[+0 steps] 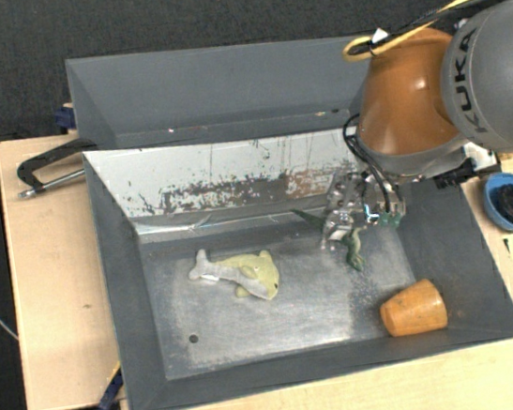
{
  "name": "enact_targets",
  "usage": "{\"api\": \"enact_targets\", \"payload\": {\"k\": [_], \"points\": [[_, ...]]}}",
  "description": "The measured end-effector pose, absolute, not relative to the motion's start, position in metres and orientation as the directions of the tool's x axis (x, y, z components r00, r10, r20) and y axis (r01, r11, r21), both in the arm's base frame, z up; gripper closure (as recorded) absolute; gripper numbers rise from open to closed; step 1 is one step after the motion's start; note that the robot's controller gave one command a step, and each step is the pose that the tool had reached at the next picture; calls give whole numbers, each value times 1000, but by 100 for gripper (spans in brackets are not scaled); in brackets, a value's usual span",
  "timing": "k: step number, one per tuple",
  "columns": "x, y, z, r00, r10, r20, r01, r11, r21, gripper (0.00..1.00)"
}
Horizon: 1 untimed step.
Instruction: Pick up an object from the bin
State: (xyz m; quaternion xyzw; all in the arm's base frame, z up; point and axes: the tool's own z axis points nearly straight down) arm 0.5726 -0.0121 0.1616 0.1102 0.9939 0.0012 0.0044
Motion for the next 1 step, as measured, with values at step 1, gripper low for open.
{"api": "enact_targets", "payload": {"k": [1], "points": [[574, -11, 172, -976, 219, -7, 219, 976, 3, 100]]}}
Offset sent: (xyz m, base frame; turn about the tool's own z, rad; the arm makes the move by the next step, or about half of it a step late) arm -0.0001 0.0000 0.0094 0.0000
